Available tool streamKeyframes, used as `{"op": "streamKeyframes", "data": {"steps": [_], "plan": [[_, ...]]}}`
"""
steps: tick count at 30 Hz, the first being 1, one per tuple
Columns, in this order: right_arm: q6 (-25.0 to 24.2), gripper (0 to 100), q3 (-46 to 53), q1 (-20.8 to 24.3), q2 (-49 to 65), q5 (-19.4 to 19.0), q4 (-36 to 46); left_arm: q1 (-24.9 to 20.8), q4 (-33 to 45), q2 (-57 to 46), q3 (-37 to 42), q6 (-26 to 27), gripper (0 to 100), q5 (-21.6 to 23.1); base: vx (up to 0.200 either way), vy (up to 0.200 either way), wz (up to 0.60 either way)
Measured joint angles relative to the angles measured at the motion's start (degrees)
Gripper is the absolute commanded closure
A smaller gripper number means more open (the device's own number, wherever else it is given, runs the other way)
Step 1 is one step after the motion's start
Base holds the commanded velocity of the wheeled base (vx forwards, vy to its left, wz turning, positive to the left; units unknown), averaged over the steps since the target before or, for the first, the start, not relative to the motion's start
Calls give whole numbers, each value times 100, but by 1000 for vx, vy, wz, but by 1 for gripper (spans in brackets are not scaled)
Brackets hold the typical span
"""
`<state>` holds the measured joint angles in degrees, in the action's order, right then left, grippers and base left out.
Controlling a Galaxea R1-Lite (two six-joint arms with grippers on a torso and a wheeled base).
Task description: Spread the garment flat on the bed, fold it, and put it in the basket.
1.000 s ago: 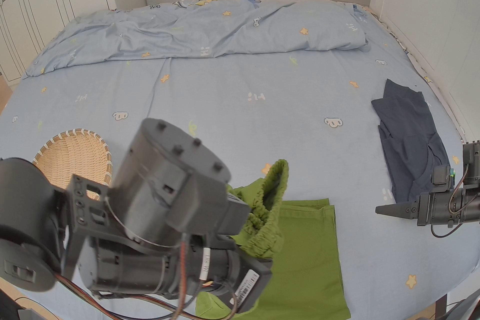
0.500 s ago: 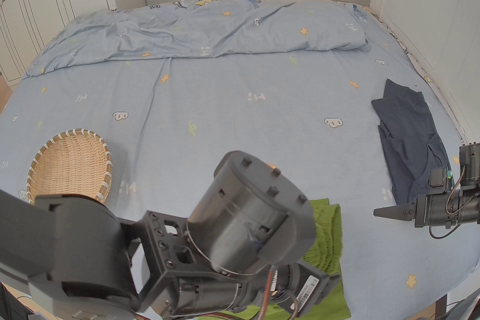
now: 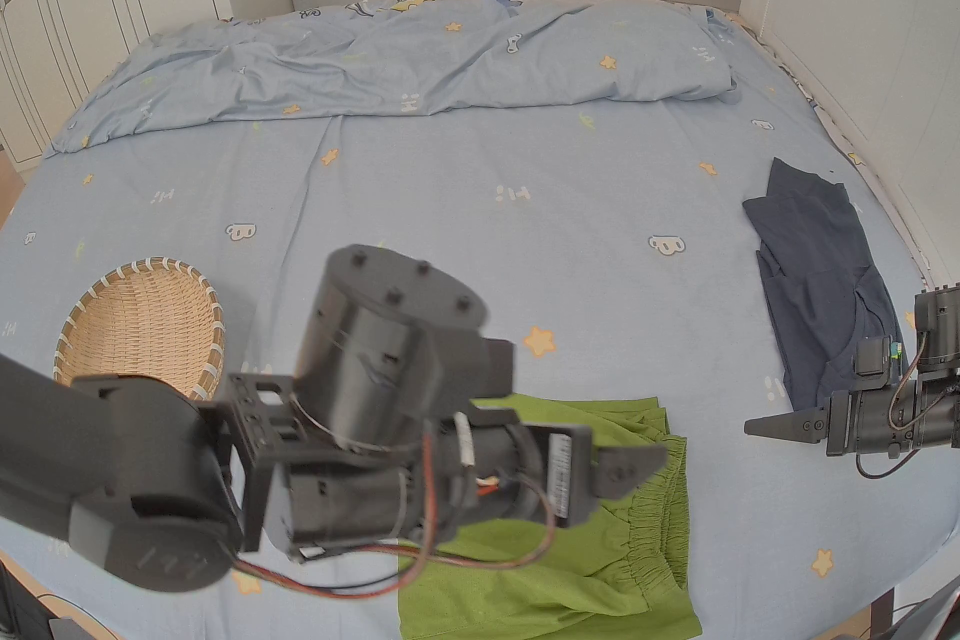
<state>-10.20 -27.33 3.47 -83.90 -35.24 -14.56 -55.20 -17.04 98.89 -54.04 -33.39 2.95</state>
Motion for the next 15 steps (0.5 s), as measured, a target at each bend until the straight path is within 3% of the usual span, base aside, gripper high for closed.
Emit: {"op": "streamKeyframes", "data": {"steps": [8,11,15], "plan": [[-28,0,33,219,126,-1,24,1942,-362,-140,1030,-139,0,1418,0,0,0],[-66,0,77,569,223,56,46,2514,-859,-85,1670,-106,0,1969,0,0,0],[-117,0,126,1331,322,317,60,2971,-1932,174,2370,82,0,2349,0,0,0]]}}
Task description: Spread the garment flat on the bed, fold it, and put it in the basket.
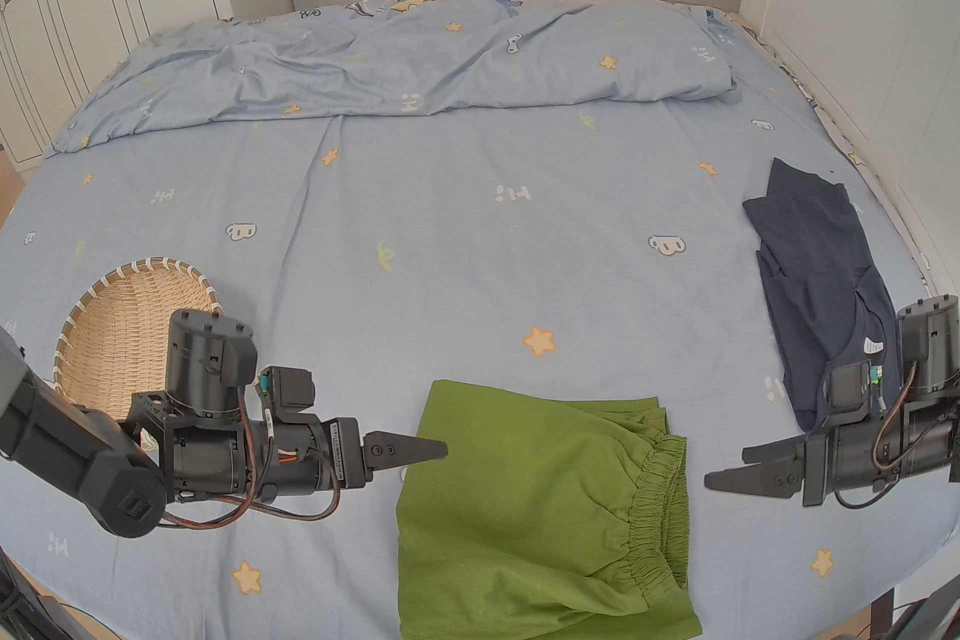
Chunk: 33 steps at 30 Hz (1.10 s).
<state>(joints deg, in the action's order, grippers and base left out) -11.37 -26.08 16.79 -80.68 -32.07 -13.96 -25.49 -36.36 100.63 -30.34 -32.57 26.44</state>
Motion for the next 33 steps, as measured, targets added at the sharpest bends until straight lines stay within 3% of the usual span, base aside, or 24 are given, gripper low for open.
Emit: {"op": "streamKeyframes", "data": {"steps": [7,18,24,33], "plan": [[-48,0,-132,1170,-179,361,77,280,-1584,883,697,226,0,260,0,0,0],[-67,0,-578,2077,-1325,424,132,55,-2322,1690,870,143,0,336,0,0,0],[-74,0,-645,2354,-1816,408,123,-188,-2459,1794,837,17,0,325,0,0,0],[-11,0,-339,2232,-2243,385,77,-345,-2459,1821,819,-139,0,356,0,0,0]]}}
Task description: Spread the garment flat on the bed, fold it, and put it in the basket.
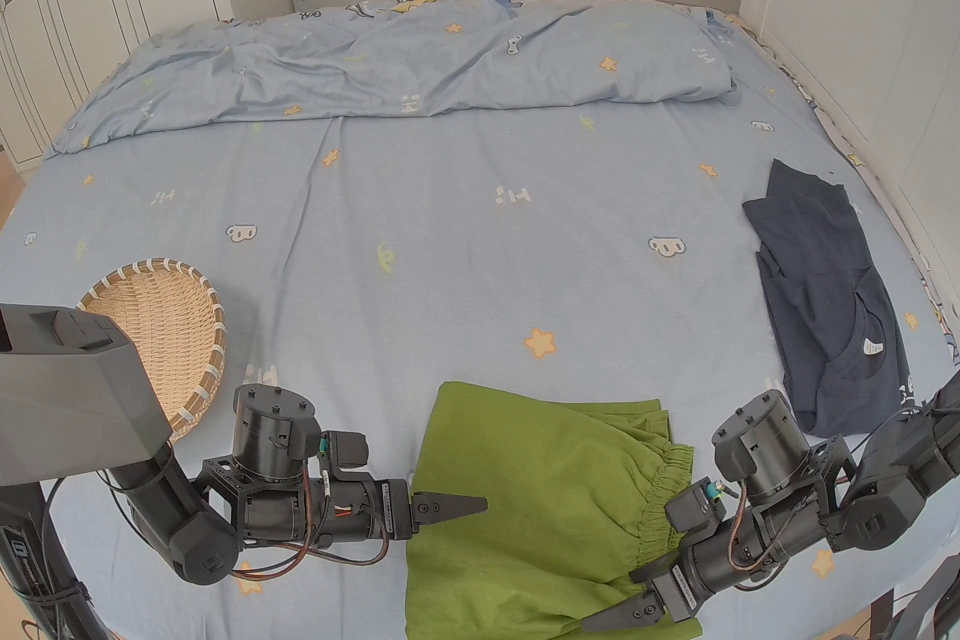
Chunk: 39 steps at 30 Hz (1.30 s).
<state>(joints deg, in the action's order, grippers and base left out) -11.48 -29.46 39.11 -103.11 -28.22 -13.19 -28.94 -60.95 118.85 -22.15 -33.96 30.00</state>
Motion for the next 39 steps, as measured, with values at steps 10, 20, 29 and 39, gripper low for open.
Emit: {"op": "streamKeyframes", "data": {"steps": [10,20,29,39], "plan": [[16,0,814,-308,-4,-43,-583,-250,11,12,-9,-134,0,29,0,0,0],[-23,0,1409,-413,-26,-38,-1681,-656,-271,50,-9,-356,0,10,0,0,0],[-23,0,1469,-433,-26,-27,-1730,-937,-463,190,-52,-367,100,13,0,0,0],[-154,0,1434,-518,79,-78,-1818,-997,-440,238,-78,-485,100,0,0,0,0]]}}
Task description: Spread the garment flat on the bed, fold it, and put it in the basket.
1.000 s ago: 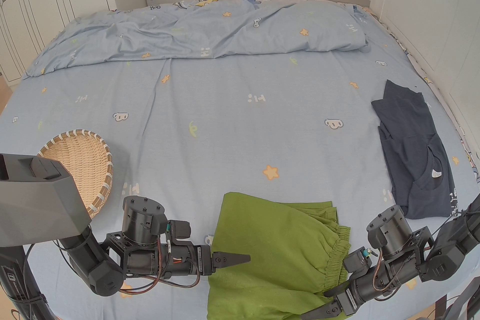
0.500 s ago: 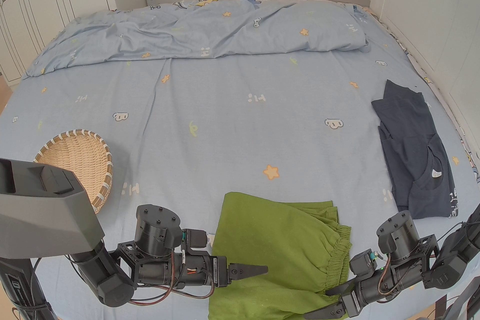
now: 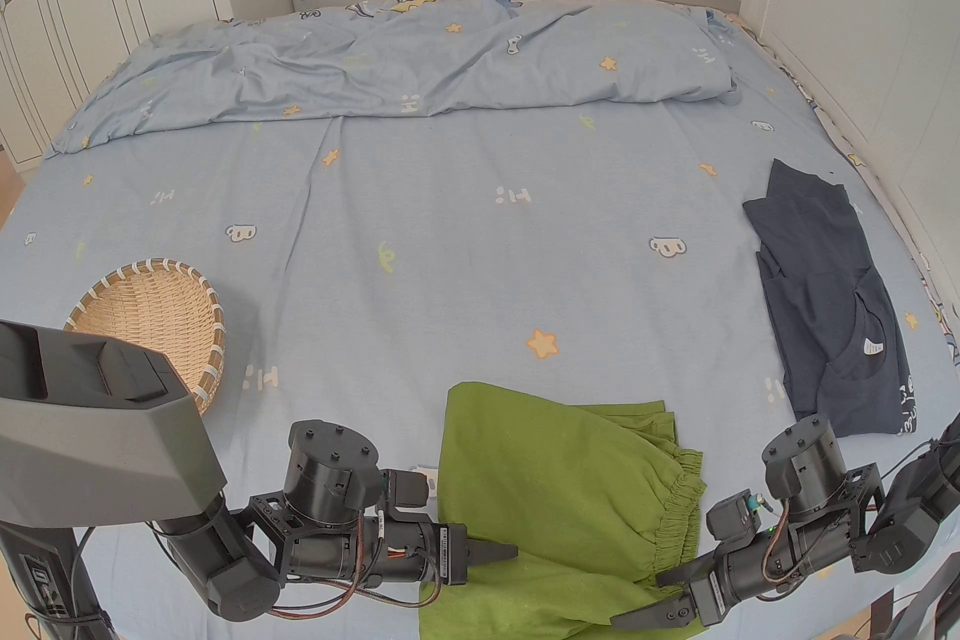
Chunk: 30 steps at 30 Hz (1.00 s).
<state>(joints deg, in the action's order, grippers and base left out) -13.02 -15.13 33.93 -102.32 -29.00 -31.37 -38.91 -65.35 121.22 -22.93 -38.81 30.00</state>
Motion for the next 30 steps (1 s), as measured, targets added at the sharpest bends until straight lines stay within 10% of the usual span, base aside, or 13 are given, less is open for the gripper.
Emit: {"op": "streamKeyframes", "data": {"steps": [11,30], "plan": [[-605,0,-802,-828,1103,-11,638,127,599,-369,-99,-11,100,-17,0,0,0],[-720,0,-2177,-1786,2230,-69,1881,1541,7216,-2015,-3285,1810,100,240,0,0,0]]}}
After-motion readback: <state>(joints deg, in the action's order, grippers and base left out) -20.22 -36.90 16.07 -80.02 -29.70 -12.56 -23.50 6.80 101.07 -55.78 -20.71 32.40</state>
